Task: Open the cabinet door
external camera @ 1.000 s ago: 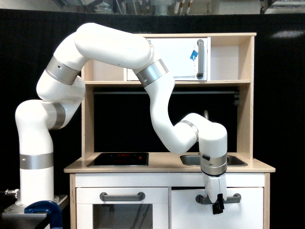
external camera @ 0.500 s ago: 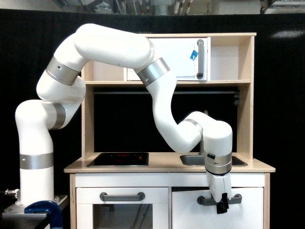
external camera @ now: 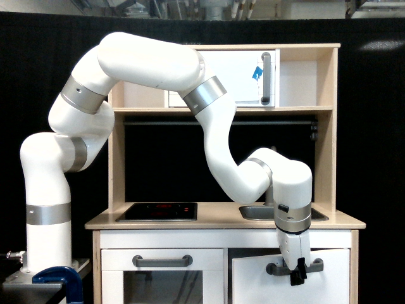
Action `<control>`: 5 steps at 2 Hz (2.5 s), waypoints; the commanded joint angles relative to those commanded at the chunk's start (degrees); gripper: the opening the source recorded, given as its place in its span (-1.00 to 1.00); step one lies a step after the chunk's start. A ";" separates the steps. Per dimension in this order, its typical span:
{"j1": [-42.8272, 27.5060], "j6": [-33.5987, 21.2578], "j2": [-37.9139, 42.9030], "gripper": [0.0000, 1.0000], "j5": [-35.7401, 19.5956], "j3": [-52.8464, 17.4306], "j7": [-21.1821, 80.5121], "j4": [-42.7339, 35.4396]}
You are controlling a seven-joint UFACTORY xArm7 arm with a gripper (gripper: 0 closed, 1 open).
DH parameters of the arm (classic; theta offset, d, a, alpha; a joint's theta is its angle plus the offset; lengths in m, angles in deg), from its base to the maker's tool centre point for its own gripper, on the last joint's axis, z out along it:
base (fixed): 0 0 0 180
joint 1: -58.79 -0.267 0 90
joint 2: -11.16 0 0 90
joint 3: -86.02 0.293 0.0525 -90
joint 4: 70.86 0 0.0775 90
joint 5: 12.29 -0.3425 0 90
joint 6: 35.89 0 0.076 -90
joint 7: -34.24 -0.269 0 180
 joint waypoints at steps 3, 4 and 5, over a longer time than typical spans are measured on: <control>2.18 -6.89 7.87 1.00 6.29 -1.52 -2.98 -13.98; 2.52 -8.49 9.61 1.00 7.46 -1.75 -3.65 -17.20; 2.54 -8.56 9.78 1.00 7.63 -1.67 -3.81 -17.49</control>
